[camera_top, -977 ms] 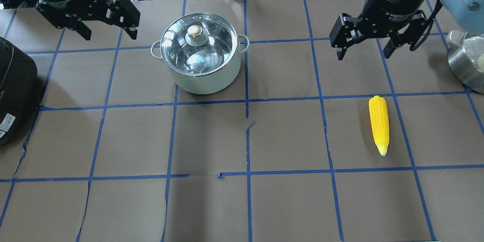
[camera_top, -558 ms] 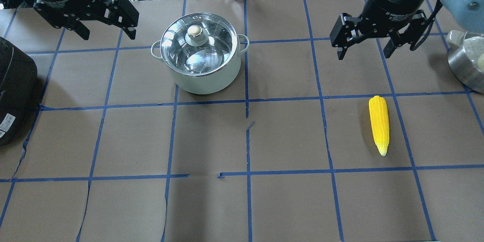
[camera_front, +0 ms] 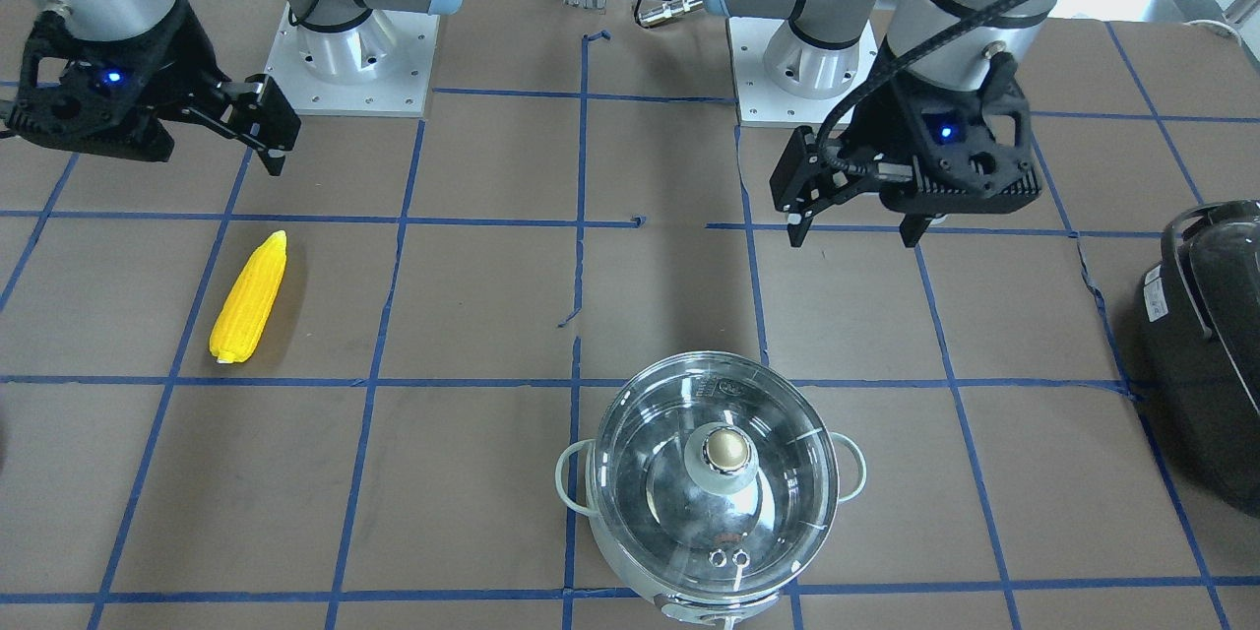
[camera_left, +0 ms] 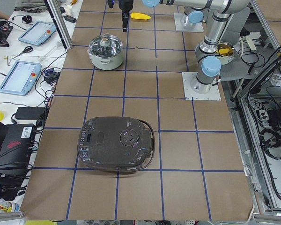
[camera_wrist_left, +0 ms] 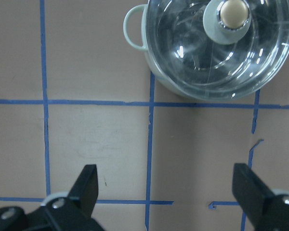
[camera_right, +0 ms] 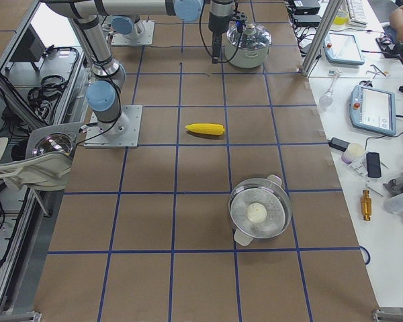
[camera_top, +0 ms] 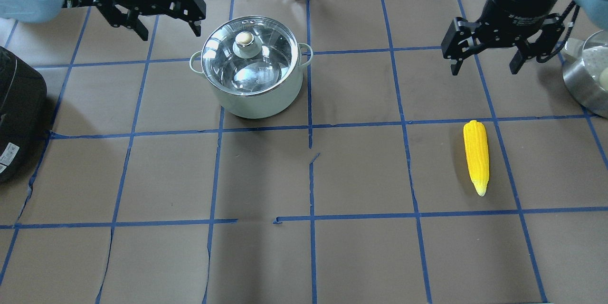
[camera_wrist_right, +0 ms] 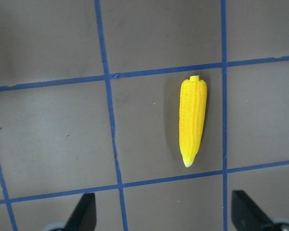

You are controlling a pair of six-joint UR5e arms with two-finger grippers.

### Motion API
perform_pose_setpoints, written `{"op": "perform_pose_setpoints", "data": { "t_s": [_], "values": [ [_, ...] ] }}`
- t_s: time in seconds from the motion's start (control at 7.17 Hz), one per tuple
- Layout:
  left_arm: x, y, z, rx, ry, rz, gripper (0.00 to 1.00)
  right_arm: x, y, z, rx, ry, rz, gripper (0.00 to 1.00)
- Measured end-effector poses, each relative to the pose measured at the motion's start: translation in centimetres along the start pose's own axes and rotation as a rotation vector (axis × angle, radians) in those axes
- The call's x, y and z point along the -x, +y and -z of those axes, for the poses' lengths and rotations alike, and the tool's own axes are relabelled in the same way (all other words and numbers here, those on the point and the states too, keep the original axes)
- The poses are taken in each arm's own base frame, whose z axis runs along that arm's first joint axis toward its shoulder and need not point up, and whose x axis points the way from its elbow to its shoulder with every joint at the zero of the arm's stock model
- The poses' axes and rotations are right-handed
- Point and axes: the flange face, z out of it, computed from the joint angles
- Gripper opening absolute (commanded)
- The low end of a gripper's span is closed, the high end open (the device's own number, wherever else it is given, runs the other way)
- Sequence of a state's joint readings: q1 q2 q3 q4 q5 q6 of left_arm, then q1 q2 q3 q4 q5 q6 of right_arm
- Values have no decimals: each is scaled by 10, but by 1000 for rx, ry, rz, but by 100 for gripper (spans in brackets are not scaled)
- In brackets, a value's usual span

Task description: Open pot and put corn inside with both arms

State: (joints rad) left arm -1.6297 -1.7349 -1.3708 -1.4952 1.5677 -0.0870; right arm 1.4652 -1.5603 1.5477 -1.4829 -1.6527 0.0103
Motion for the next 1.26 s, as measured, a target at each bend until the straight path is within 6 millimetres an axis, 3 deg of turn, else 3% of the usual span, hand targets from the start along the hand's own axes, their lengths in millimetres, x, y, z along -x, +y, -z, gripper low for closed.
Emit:
{"op": "perform_pose_setpoints", "data": {
  "t_s": [0.14, 0.42, 0.7, 0.84, 0.98, 1.26],
  "values": [
    [-19, -18, -18, -9, 2, -4, 100, -21, -13, -16, 19, 1, -41, 100],
    [-42, -50, -61, -38, 17, 9, 99, -40, -39, -56, -10, 1, -90, 100],
    [-67, -68, -107, -44, 25, 7, 99, -45, -58, -123, -7, 4, -106, 100],
    [-76, -71, -126, -35, 21, -8, 91, -49, -58, -157, -6, 2, -112, 100],
    [-80, -74, -142, -22, 14, -17, 90, -55, -52, -189, -13, 0, -119, 100],
    [-82, -79, -155, -23, 9, -31, 92, -59, -37, -240, -29, -2, -116, 100]
  ]
}}
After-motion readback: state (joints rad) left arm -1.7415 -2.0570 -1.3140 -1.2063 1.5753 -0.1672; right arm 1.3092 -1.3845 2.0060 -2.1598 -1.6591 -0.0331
